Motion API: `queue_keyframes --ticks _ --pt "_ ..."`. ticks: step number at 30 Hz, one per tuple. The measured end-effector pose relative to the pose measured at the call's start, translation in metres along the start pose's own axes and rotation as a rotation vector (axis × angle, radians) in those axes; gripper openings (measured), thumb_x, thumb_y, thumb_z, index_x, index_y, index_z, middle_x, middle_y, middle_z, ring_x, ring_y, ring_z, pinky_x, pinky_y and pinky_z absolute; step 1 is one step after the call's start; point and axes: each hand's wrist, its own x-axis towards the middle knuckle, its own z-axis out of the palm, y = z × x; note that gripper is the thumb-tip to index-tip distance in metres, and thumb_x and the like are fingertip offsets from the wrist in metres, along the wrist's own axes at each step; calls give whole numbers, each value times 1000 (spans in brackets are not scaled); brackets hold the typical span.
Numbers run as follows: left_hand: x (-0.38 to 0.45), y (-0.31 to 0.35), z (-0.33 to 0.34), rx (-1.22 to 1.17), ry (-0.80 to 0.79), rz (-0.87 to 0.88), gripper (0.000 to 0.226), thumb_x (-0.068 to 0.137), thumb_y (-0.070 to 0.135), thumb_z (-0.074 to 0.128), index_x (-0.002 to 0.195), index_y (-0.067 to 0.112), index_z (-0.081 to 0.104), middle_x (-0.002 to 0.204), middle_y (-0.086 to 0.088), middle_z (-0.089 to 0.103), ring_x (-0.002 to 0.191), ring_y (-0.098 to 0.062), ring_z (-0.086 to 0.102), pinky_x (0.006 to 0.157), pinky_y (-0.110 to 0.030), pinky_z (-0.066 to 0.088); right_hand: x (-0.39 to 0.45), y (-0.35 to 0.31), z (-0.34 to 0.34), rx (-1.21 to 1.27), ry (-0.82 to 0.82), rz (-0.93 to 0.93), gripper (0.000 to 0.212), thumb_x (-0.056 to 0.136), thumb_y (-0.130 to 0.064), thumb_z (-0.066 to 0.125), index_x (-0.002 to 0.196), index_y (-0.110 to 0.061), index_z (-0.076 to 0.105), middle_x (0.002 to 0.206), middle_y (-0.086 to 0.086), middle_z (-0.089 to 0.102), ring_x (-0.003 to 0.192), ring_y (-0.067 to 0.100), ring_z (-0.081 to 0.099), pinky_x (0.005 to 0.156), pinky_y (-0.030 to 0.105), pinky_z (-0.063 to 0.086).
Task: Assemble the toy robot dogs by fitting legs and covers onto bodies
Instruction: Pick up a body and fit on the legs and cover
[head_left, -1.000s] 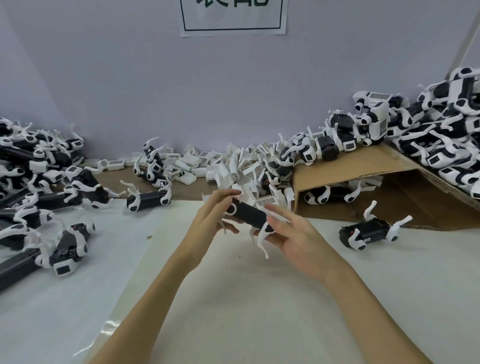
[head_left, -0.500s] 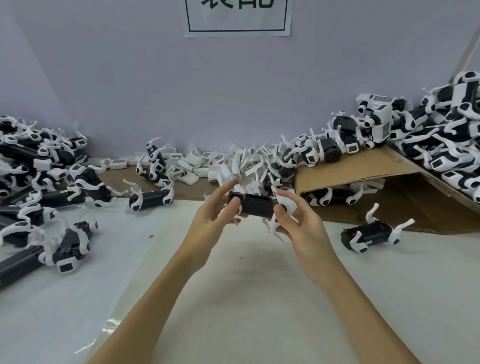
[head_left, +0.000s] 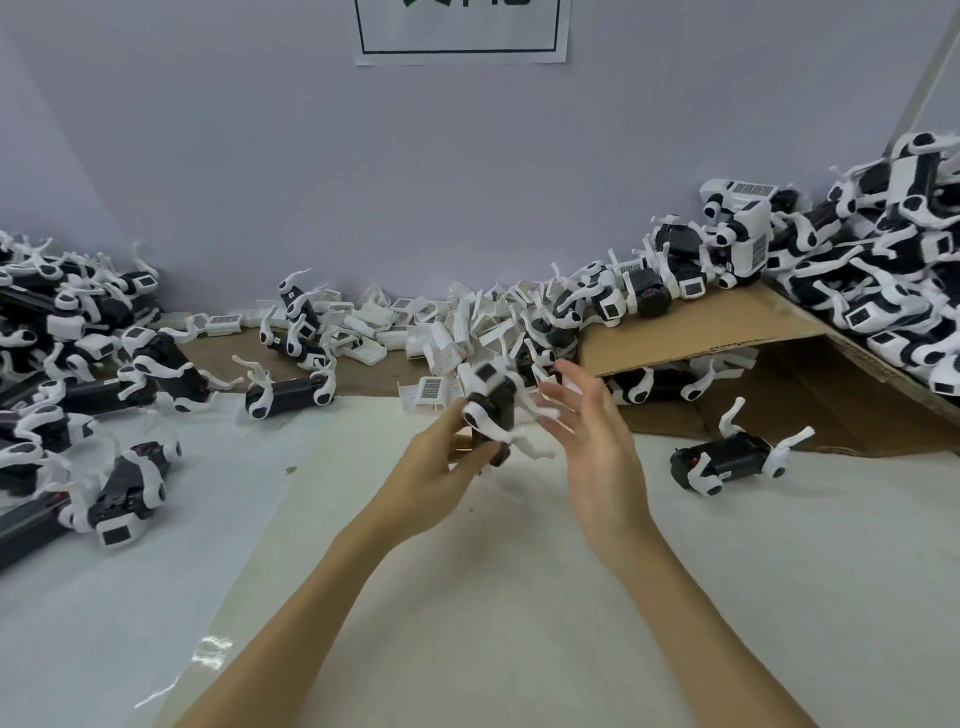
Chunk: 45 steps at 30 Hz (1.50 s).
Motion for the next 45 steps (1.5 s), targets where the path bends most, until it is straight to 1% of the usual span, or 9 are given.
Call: queue_keyframes --ticks 5,11,15,18,29,32,35,39,45 --pt "-4 13 -3 -422 -2 -63 44 108 31 59 148 42 42 142 0 69 134 -21 64 115 -41 44 2 -2 -13 -187 -275 216 46 104 -51 52 146 -33 57 141 -6 66 130 11 62 113 47 49" --pt "-1 17 -7 -126 24 -24 38 107 45 59 144 48 49 140 19 67 132 -9 62 109 -39 48 -4 7 2 -93 -218 228 44 97 -27 76 135 -21 56 118 14 74 98 32 78 82 39 64" --pt "3 13 -17 -412 3 -134 31 111 17 52 136 12 70 135 -15 71 108 -32 70 97 -41 57 -2 18 -4 -202 -120 123 36 93 -11 79 121 -24 61 110 9 73 82 28 78 77 40 66" --pt "6 21 -25 -767 46 -288 57 106 45 53 136 -2 66 118 -26 64 93 -40 59 81 -32 57 1 18 -13 -336 -183 13 43 91 -6 80 123 -27 61 112 -4 70 88 24 75 76 33 63" --pt "13 31 -19 -427 30 -243 67 98 70 26 144 32 57 137 2 71 128 -24 66 118 -51 45 2 27 -15 -478 -282 -18 66 97 9 59 118 -52 43 114 -10 64 99 16 73 75 27 61" --pt "6 24 -20 -342 22 -224 72 84 93 47 134 44 65 122 3 77 117 -24 70 101 -34 54 0 23 -10 -584 -233 -128 78 93 10 63 114 -60 37 123 -10 57 111 7 64 87 13 52" --pt "2 17 -21 -331 22 -183 51 79 77 73 120 47 70 115 -6 77 114 -36 71 107 -50 54 -2 19 -10 -603 -301 -20 76 88 -17 84 127 -61 36 129 -16 56 107 1 65 84 10 51" --pt "2 17 -27 -348 12 -175 65 78 81 73 133 46 65 105 -23 72 112 -38 71 115 -66 43 -5 10 -14 -539 -445 120 91 80 -34 90 147 -55 31 133 -13 61 115 6 67 95 22 56" --pt "0 15 -32 -312 -1 -169 52 88 66 70 134 41 67 117 -25 71 115 -36 70 118 -61 42 -4 0 -19 -476 -542 266 84 89 -7 67 156 -43 32 135 12 58 117 24 69 108 52 52"
